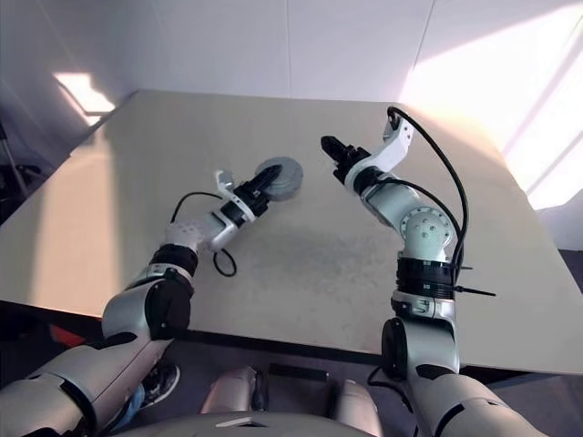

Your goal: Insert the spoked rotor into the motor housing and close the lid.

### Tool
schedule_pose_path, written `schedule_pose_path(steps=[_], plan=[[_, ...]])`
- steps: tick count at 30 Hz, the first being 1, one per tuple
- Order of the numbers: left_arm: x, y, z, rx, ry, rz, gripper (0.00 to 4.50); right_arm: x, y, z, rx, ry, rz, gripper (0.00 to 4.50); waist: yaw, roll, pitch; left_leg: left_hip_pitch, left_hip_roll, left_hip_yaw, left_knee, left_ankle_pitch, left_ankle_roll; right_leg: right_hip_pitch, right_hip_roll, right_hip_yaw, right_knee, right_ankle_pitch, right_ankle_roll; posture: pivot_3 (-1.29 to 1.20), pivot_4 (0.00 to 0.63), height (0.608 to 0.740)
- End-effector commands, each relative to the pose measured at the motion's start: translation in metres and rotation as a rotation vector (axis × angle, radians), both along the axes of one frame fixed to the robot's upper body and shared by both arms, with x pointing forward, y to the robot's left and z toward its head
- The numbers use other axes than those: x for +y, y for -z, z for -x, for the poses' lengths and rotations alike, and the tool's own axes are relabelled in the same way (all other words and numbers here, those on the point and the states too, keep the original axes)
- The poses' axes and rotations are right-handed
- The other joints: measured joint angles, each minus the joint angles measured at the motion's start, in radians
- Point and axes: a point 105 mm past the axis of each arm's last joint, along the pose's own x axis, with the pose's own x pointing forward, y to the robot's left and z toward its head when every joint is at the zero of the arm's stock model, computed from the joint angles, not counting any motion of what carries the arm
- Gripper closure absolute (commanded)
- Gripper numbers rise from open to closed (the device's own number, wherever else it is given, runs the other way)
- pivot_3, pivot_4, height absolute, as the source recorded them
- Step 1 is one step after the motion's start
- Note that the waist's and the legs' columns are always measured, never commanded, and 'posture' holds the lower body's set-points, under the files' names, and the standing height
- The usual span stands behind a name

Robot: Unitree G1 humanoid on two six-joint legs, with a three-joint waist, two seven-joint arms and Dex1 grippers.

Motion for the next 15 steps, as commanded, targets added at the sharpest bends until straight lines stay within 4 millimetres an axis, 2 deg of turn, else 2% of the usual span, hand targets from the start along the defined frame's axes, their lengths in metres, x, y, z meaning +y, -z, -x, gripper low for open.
schedule_pose_path(steps=[1, 8, 13, 15], plan=[[0.041, -0.021, -0.016, -0.072, -0.194, -0.004, 2.19, -0.008, -0.006, -0.001, -0.036, 0.029, -0.018, 1.74, 0.000, 0.000, 0.000, 0.000, 0.000, 0.000, 0.000, 0.000, 0.000, 0.000, 0.000, 0.000, 0.000, 0.000, 0.000, 0.00, 0.000, 0.740], [0.137, -0.006, -0.027, 0.052, -0.629, -0.173, 2.19, -0.009, 0.006, -0.001, -0.006, 0.028, 0.004, 1.74, -0.002, -0.001, 0.000, 0.000, 0.001, 0.000, 0.000, 0.000, 0.001, 0.000, 0.000, 0.000, 0.000, 0.000, 0.000, 0.00, 0.000, 0.740], [0.177, 0.005, -0.024, 0.164, -0.809, -0.260, 2.19, -0.008, 0.008, -0.002, 0.009, 0.020, -0.014, 1.74, 0.003, -0.001, 0.001, 0.000, 0.000, 0.000, 0.000, -0.001, 0.001, 0.000, 0.000, 0.000, 0.000, 0.000, 0.000, 0.00, 0.000, 0.740], [0.184, 0.006, -0.023, 0.177, -0.831, -0.281, 2.19, -0.008, 0.008, -0.003, 0.015, 0.017, -0.026, 1.74, 0.005, -0.003, 0.002, -0.001, 0.000, 0.000, 0.001, -0.001, 0.001, 0.000, 0.000, 0.000, 0.000, 0.000, 0.000, 0.00, 0.000, 0.740]])
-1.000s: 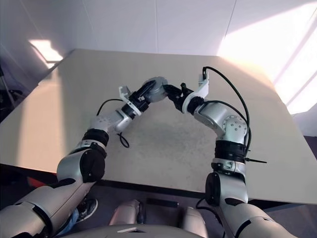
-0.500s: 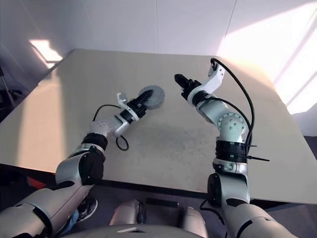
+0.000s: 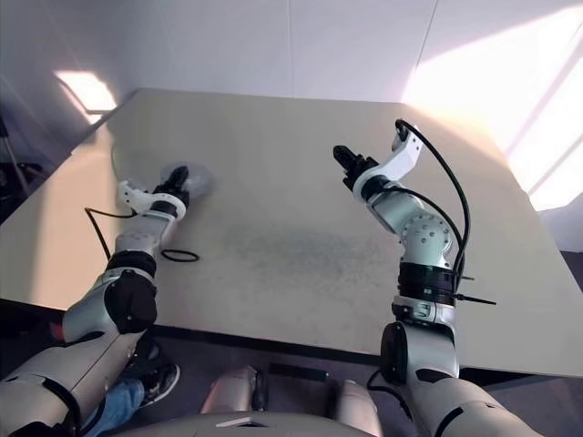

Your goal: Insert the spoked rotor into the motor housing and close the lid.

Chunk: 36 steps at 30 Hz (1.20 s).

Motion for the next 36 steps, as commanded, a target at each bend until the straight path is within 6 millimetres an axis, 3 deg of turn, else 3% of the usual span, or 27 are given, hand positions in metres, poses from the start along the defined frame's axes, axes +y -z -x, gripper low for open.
schedule_pose_path(steps=[1, 3, 6, 10, 11, 18, 23, 25, 29, 32, 35, 36], plan=[[0.012, -0.023, -0.006, -0.043, -0.048, -0.048, 2.19, -0.001, -0.013, -0.002, -0.034, -0.006, -0.030, 1.74, 0.001, -0.002, 0.001, 0.000, 0.000, 0.000, 0.000, 0.000, 0.000, 0.000, 0.000, 0.000, 0.000, 0.000, 0.000, 0.00, 0.000, 0.740], [0.019, -0.026, -0.005, -0.046, -0.064, -0.064, 2.19, -0.001, -0.013, -0.002, -0.036, -0.008, -0.025, 1.74, 0.002, -0.003, 0.002, 0.000, 0.000, 0.000, 0.001, 0.000, 0.000, 0.000, 0.000, 0.000, 0.000, 0.000, 0.000, 0.00, 0.000, 0.740], [0.033, -0.031, -0.003, -0.040, -0.101, -0.111, 1.47, -0.001, -0.012, -0.002, -0.026, -0.009, -0.035, 1.68, -0.005, -0.004, 0.002, 0.000, 0.000, 0.000, 0.001, 0.001, -0.001, 0.000, 0.000, 0.000, 0.001, 0.000, 0.000, 0.00, 0.000, 0.740], [0.049, -0.040, -0.001, -0.046, -0.153, -0.132, 0.17, 0.001, -0.009, -0.003, -0.007, -0.029, -0.047, 1.68, -0.009, -0.004, 0.002, 0.002, 0.001, 0.000, 0.001, 0.001, -0.002, 0.000, 0.000, 0.000, 0.003, 0.000, 0.000, 0.00, 0.000, 0.740], [0.053, -0.042, 0.000, -0.050, -0.166, -0.134, 0.04, 0.002, -0.009, -0.003, -0.003, -0.042, -0.051, 1.68, -0.009, -0.004, 0.002, 0.002, 0.001, 0.000, 0.001, 0.001, -0.002, 0.000, 0.000, 0.000, 0.003, 0.000, 0.000, 0.00, 0.000, 0.740], [0.100, -0.080, 0.012, -0.122, -0.290, -0.208, 0.04, 0.017, -0.009, 0.005, 0.020, -0.207, -0.053, 1.68, -0.008, -0.004, 0.002, 0.002, 0.001, 0.000, 0.001, 0.001, -0.002, 0.000, 0.000, 0.000, 0.003, 0.000, 0.000, 0.00, 0.000, 0.740], [0.097, -0.100, 0.008, -0.182, -0.256, -0.319, 0.04, 0.012, -0.028, 0.005, -0.184, -0.154, 0.184, 1.68, -0.001, -0.004, 0.002, 0.003, 0.000, 0.000, 0.001, 0.001, -0.003, 0.000, 0.000, 0.000, 0.003, 0.000, 0.000, 0.00, 0.000, 0.740], [0.081, -0.106, 0.002, -0.230, -0.193, -0.383, 0.04, 0.008, -0.036, 0.005, -0.265, -0.135, 0.254, 1.68, 0.004, -0.004, 0.002, 0.003, 0.000, 0.000, 0.001, 0.002, -0.003, 0.002, 0.000, 0.000, 0.004, 0.000, 0.000, 0.00, 0.000, 0.740], [0.012, -0.117, -0.012, -0.383, 0.064, -0.565, 0.04, -0.019, -0.043, 0.007, -0.402, -0.107, 0.516, 1.68, 0.021, -0.005, 0.003, 0.004, -0.001, -0.001, 0.002, 0.002, -0.004, 0.005, -0.001, 0.000, 0.003, 0.001, 0.002, 0.00, 0.000, 0.740], [-0.088, -0.092, -0.010, -0.458, 0.518, -0.773, 0.04, -0.045, -0.029, 0.010, -0.420, -0.135, 0.777, 1.68, 0.027, -0.006, 0.003, 0.004, -0.002, -0.002, 0.002, 0.002, -0.004, 0.007, -0.002, 0.001, 0.002, 0.001, 0.002, 0.00, 0.000, 0.740], [-0.158, -0.069, 0.013, -0.542, 0.806, -0.903, 0.04, -0.062, -0.006, 0.009, -0.365, -0.151, 0.949, 1.68, 0.020, -0.006, 0.003, 0.007, -0.003, -0.001, 0.002, 0.001, -0.001, 0.009, -0.003, 0.001, 0.002, 0.001, 0.002, 0.00, 0.000, 0.740], [-0.171, -0.066, 0.019, -0.563, 0.855, -0.919, 0.04, -0.065, -0.001, 0.009, -0.352, -0.155, 0.979, 1.68, 0.014, -0.006, 0.003, 0.008, -0.003, -0.001, 0.002, 0.001, -0.001, 0.010, -0.003, 0.001, 0.002, 0.000, 0.001, 0.00, 0.000, 0.740]])
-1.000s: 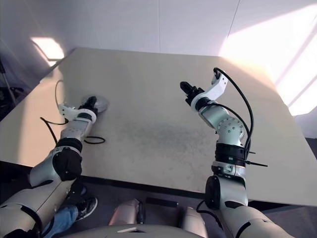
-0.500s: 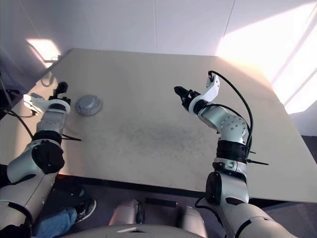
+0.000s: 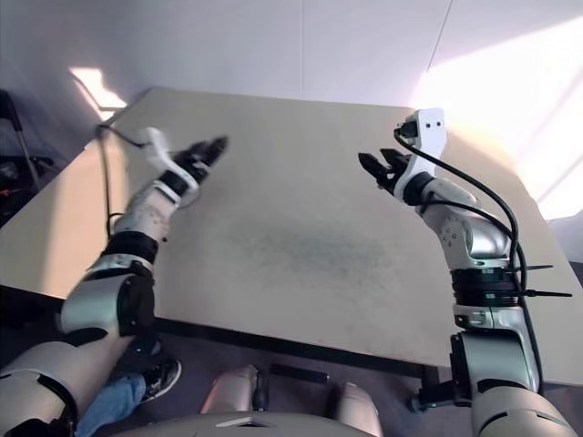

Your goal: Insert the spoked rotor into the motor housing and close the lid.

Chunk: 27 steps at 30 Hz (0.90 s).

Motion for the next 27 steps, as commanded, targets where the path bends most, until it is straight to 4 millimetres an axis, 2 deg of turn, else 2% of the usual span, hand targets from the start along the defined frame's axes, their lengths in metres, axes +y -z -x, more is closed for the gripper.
schedule_pose_path(steps=[1, 3, 4, 7, 14, 25, 27], plan=[[-0.051, 0.004, 0.022, -0.067, 0.213, -0.142, 0.04, -0.007, 0.010, 0.000, -0.012, -0.001, 0.130, 1.68, -0.014, 0.000, 0.000, 0.000, 0.000, 0.000, 0.000, 0.000, 0.001, 0.000, 0.000, 0.000, 0.000, -0.001, -0.003, 0.00, 0.000, 0.740], [-0.061, 0.018, 0.027, -0.078, 0.235, -0.238, 0.04, -0.011, 0.019, 0.000, 0.003, -0.003, 0.158, 1.68, -0.030, -0.001, 0.000, -0.001, 0.002, 0.000, 0.000, 0.000, 0.001, -0.003, 0.002, 0.000, 0.001, -0.002, -0.005, 0.00, 0.000, 0.740], [-0.069, 0.027, 0.032, -0.082, 0.260, -0.288, 0.04, -0.016, 0.030, 0.002, 0.027, -0.005, 0.190, 1.68, -0.033, 0.000, 0.000, -0.002, 0.003, 0.000, 0.000, 0.000, 0.000, -0.005, 0.003, 0.000, 0.003, -0.002, -0.007, 0.00, 0.000, 0.740], [-0.082, 0.041, 0.041, -0.097, 0.306, -0.359, 0.04, -0.025, 0.046, 0.005, 0.064, 0.004, 0.223, 1.68, -0.029, 0.002, -0.001, -0.001, 0.005, 0.000, 0.000, 0.000, 0.000, -0.006, 0.004, -0.001, 0.006, -0.005, -0.011, 0.00, 0.000, 0.740], [-0.079, 0.043, 0.040, -0.106, 0.285, -0.368, 0.04, -0.030, 0.048, 0.004, 0.064, 0.012, 0.233, 1.68, -0.026, 0.002, -0.001, -0.001, 0.005, 0.000, 0.008, -0.002, 0.006, -0.004, 0.003, -0.001, 0.009, -0.005, -0.011, 0.00, 0.000, 0.740], [-0.081, 0.042, 0.040, -0.085, 0.231, -0.347, 0.04, -0.022, 0.046, 0.000, 0.037, -0.002, 0.211, 1.68, -0.026, 0.002, -0.001, 0.003, 0.005, 0.000, 0.010, -0.003, 0.006, 0.001, 0.003, -0.001, 0.010, -0.004, -0.012, 0.00, 0.000, 0.740], [-0.081, 0.042, 0.039, -0.079, 0.228, -0.344, 0.00, -0.023, 0.043, 0.001, 0.028, -0.002, 0.199, 1.32, -0.026, 0.002, -0.001, 0.003, 0.005, 0.000, 0.010, -0.003, 0.007, 0.001, 0.003, -0.001, 0.010, -0.004, -0.012, 0.00, 0.000, 0.740]])
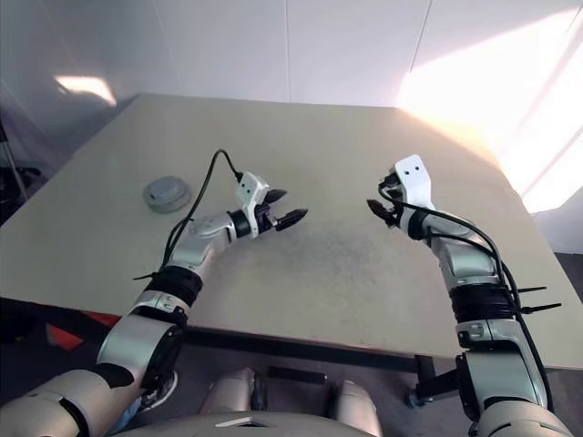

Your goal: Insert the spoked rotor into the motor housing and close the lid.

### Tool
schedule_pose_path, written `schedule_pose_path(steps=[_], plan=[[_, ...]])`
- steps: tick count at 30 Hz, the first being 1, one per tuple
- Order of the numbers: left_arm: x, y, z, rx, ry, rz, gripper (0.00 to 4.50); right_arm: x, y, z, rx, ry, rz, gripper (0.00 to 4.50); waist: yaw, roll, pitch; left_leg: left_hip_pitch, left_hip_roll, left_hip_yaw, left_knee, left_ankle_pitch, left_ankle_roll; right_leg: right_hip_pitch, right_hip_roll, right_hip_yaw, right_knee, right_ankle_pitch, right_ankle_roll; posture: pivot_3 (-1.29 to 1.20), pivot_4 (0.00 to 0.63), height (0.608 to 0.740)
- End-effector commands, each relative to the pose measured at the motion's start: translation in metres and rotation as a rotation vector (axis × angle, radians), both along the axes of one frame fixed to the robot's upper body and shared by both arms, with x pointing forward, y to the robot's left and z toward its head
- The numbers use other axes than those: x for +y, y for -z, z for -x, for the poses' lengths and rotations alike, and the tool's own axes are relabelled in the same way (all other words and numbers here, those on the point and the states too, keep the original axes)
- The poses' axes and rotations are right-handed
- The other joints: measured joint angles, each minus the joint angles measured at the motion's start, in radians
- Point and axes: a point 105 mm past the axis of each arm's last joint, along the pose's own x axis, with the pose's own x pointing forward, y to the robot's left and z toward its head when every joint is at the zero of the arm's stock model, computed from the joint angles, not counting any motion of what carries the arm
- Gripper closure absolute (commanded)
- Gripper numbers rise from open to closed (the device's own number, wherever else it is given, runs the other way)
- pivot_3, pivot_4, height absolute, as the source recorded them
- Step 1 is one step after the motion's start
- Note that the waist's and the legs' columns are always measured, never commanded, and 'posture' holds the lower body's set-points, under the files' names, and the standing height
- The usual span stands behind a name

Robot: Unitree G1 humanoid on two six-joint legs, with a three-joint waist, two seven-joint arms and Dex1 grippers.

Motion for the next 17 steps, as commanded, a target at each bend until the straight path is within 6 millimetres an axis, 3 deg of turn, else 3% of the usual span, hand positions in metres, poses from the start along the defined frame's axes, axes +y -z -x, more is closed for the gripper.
schedule_pose_path(steps=[1, 4, 17], plan=[[-0.0008, -0.0157, -0.0035, -0.042, -0.010, 0.019, 0.00, -0.0024, -0.0269, -0.0047, -0.093, -0.004, -0.028, 1.12, 0.000, 0.000, 0.000, 0.000, 0.000, 0.000, 0.000, 0.000, 0.000, 0.000, 0.000, 0.000, 0.000, 0.000, 0.000, 0.00, 0.000, 0.740], [-0.0024, -0.0163, -0.0051, -0.038, -0.010, 0.015, 0.00, -0.0041, -0.0288, -0.0041, -0.095, 0.007, -0.047, 0.11, 0.000, 0.000, 0.000, 0.000, 0.000, 0.000, 0.000, 0.000, 0.000, 0.000, 0.000, 0.000, 0.000, 0.000, 0.000, 0.00, 0.000, 0.740], [0.0017, -0.0127, -0.0100, -0.016, -0.030, -0.014, 0.00, -0.0017, -0.0208, -0.0068, -0.091, 0.012, 0.021, 0.05, 0.000, 0.000, 0.000, 0.000, 0.000, 0.000, 0.000, 0.000, 0.000, 0.000, 0.000, 0.000, 0.000, 0.000, 0.000, 0.00, 0.000, 0.740]])
